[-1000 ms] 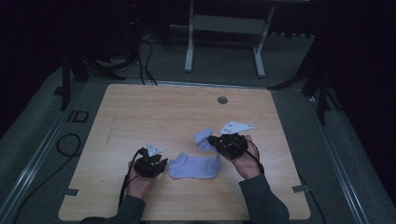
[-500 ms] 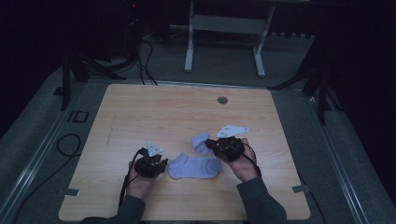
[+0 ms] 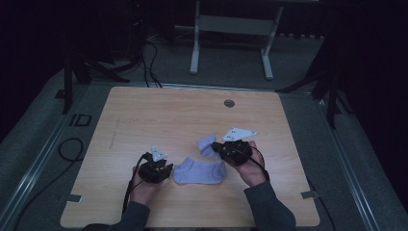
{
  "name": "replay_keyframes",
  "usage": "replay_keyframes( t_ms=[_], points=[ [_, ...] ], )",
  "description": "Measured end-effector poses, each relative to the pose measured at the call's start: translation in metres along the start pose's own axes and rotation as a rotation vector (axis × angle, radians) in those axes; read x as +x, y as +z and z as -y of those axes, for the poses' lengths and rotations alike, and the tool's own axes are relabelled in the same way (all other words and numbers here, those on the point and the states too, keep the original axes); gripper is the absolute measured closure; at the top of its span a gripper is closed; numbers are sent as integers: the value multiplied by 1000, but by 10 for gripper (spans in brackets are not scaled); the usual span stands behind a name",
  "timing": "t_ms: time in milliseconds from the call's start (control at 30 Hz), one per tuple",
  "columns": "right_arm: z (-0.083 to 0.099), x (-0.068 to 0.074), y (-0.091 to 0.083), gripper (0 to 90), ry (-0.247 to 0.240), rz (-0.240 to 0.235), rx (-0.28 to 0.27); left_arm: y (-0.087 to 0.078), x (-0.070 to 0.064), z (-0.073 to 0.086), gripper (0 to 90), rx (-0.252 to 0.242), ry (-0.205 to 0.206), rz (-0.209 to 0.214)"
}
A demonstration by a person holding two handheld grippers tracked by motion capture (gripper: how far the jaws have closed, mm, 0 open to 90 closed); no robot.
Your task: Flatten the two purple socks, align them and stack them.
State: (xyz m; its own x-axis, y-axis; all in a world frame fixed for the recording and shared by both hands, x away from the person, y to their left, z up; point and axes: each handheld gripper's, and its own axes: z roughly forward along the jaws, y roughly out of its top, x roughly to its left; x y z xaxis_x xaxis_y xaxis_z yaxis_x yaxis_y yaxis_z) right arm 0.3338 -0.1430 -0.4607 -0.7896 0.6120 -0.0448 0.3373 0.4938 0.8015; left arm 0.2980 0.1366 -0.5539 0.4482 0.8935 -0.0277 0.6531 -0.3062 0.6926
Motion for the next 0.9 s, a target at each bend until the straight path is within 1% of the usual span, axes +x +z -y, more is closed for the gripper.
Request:
replay_keyframes(
  t_ms=[100, 367, 433, 467, 567, 667, 700, 767, 900],
  points=[
    [3, 0, 2, 865, 5, -5, 12, 0, 0, 0, 662, 2, 0, 1],
    [8, 3, 5, 865, 8, -22, 16, -1, 0, 0, 655, -1, 0, 3],
    [11, 3, 8, 865, 11, -39, 14, -2, 0, 0, 654, -1, 3, 3],
    [16, 4, 10, 866, 24, -59, 14, -2, 0, 0, 654, -3, 1, 5],
    [22, 5, 14, 866, 33, -73, 20, -4, -1, 0, 652, -5, 2, 9],
    [23, 6, 15, 866, 33, -77, 22, -4, -2, 0, 649, -5, -2, 12],
    [28, 8, 20, 866, 40, -96, 30, -5, -2, 0, 642, -8, -1, 17],
    [29, 9, 23, 866, 50, -110, 34, -5, -3, -1, 641, -9, 0, 19],
    [31, 12, 28, 866, 46, -121, 44, -7, -4, 0, 640, -12, 1, 25]
  ],
)
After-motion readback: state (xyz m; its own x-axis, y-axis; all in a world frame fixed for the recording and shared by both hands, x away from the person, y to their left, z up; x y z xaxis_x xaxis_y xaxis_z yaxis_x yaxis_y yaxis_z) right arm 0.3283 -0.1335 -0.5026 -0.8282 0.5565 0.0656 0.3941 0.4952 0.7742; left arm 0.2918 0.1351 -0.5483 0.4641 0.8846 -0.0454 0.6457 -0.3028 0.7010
